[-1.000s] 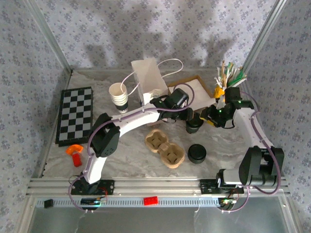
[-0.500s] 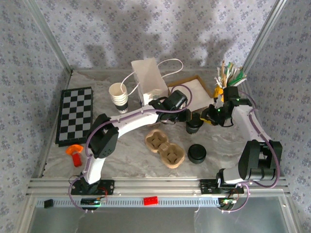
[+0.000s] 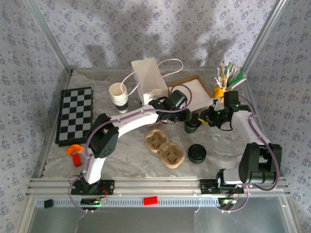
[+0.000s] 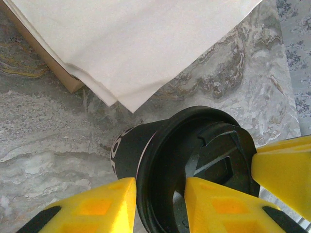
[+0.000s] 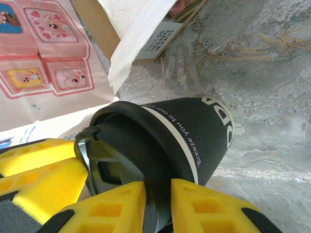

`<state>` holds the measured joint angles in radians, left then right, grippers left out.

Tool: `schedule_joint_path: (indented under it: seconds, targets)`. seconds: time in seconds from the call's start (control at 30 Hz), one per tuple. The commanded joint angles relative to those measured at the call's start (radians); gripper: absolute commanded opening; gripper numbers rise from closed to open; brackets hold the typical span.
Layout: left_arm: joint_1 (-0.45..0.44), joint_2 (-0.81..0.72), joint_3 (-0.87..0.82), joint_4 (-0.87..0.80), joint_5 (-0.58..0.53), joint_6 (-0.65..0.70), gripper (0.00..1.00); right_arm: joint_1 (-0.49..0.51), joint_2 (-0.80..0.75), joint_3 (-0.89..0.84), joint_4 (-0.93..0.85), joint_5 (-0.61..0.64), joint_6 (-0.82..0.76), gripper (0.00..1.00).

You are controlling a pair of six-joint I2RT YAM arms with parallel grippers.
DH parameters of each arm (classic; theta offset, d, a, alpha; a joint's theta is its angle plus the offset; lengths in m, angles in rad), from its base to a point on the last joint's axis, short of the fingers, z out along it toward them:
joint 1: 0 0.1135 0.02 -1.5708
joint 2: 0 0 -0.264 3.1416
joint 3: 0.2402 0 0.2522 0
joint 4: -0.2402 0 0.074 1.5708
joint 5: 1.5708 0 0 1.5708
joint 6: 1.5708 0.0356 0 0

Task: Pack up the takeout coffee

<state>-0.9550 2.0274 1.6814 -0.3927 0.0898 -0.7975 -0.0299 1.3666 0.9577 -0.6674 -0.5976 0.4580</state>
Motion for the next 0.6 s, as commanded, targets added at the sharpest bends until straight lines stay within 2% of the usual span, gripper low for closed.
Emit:
schedule_joint_path:
  seconds: [0.0,0.2,0.3,0.43,0.57]
  targets:
    - [0.002,0.037,0.029,-0.046,-0.014,0.016,0.33,0.041,-0.020,-0.037,-0.090,0.077,0.036,0.26]
    - [0.010,0.047,0.069,-0.024,-0.015,0.049,0.34,0.100,-0.109,-0.046,-0.102,0.089,0.106,0.32]
    - [0.010,0.049,0.082,0.002,-0.012,0.062,0.35,0.118,-0.142,-0.064,-0.040,0.034,0.160,0.34]
    - [0.011,0.048,0.103,0.015,0.003,0.078,0.35,0.107,-0.180,-0.032,-0.063,0.023,0.180,0.38]
    - [0.012,0.014,0.099,0.040,0.019,0.090,0.38,0.068,-0.185,0.040,-0.158,0.089,0.128,0.45]
